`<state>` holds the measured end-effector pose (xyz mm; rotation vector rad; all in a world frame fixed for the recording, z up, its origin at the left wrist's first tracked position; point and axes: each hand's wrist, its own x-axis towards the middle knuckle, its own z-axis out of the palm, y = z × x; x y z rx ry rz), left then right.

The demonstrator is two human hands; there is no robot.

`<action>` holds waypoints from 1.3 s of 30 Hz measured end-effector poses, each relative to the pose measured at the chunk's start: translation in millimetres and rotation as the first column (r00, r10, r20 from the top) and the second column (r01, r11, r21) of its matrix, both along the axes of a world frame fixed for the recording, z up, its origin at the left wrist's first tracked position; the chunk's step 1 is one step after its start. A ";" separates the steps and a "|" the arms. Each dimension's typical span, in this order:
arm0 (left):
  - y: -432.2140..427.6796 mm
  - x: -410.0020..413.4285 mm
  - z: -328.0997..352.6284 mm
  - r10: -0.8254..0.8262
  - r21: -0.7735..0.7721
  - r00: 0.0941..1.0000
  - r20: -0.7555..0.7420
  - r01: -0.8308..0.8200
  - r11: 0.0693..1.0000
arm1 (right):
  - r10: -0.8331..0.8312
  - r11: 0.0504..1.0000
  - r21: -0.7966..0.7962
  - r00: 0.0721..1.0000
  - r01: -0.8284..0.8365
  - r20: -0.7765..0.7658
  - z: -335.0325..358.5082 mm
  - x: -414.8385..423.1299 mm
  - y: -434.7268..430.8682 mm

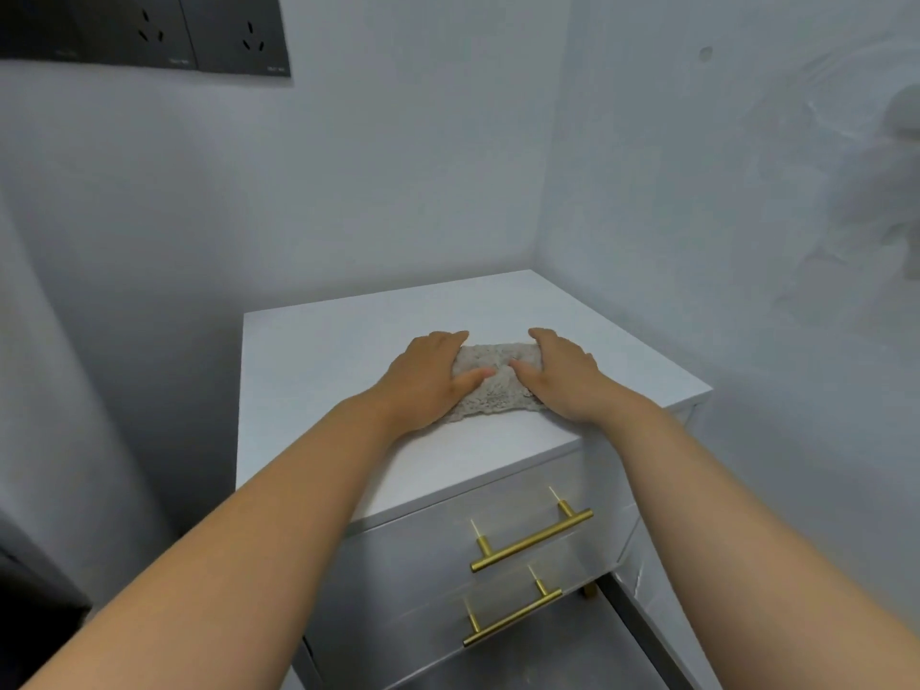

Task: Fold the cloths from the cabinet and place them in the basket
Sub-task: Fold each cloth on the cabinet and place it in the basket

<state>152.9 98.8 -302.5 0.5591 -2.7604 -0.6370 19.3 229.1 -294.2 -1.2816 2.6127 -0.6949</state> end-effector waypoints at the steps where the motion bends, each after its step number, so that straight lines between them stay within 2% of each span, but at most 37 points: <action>1: -2.6 -1.7 -0.9 -0.008 -0.012 1.000 0.004 0.008 1.000 | -0.009 1.000 0.027 0.999 0.011 -0.042 -1.6 -1.9 -2.3; 3: -1.9 -3.6 -1.6 0.018 -0.038 1.000 -0.020 -0.019 0.999 | -0.008 0.999 0.053 0.998 0.011 -0.059 -2.6 -3.3 -4.8; 8: 14.4 -3.3 -9.3 0.157 -0.155 0.976 -0.153 -0.181 0.971 | 0.065 0.998 -0.035 0.990 -0.061 0.126 6.7 -2.8 3.0; 11: 20.6 -2.6 -6.5 0.168 -0.106 0.969 -0.182 -0.189 0.976 | 0.084 0.979 -0.201 0.974 -0.040 0.212 4.9 2.1 10.0; 13: 24.7 -3.6 -4.7 0.199 -0.046 0.960 -0.195 -0.211 0.976 | 0.078 0.949 -0.314 0.980 -0.016 0.184 1.0 5.6 13.8; 17: 43.6 -6.0 0.8 0.215 -0.012 0.959 -0.187 -0.221 0.975 | 0.040 0.935 -0.355 0.990 0.011 0.137 1.7 0.6 29.3; 23: 95.0 -15.1 11.1 0.164 -0.044 0.972 -0.169 -0.174 0.984 | -0.017 0.990 -0.141 0.999 0.012 -0.035 18.5 -12.5 73.8; 26: 131.7 -20.9 12.1 0.157 -0.148 0.978 -0.137 -0.177 0.973 | -0.010 0.997 0.069 0.966 0.029 -0.258 27.5 -7.4 101.0; 29: 180.8 -28.6 6.5 0.117 -0.233 0.992 -0.054 -0.126 0.964 | 0.039 0.959 0.263 0.871 0.105 -0.490 34.4 1.8 140.3; 31: 211.4 -33.9 -1.6 0.095 -0.154 0.996 -0.004 -0.094 0.984 | 0.069 0.923 0.357 0.849 0.145 -0.523 32.5 6.5 169.0; 34: 248.4 -41.3 -16.1 0.097 0.096 0.990 0.105 -0.107 0.990 | 0.118 0.898 0.410 0.807 0.162 -0.578 22.4 16.4 208.2; 37: 294.0 -49.0 -51.7 0.151 0.363 0.982 0.113 -0.183 0.914 | 0.243 0.859 0.493 0.737 0.139 -0.631 8.9 26.4 251.0; 39: 332.2 -49.3 -80.5 0.157 0.467 0.977 0.143 -0.206 0.860 | 0.340 0.795 0.595 0.723 0.121 -0.601 -7.5 30.0 282.0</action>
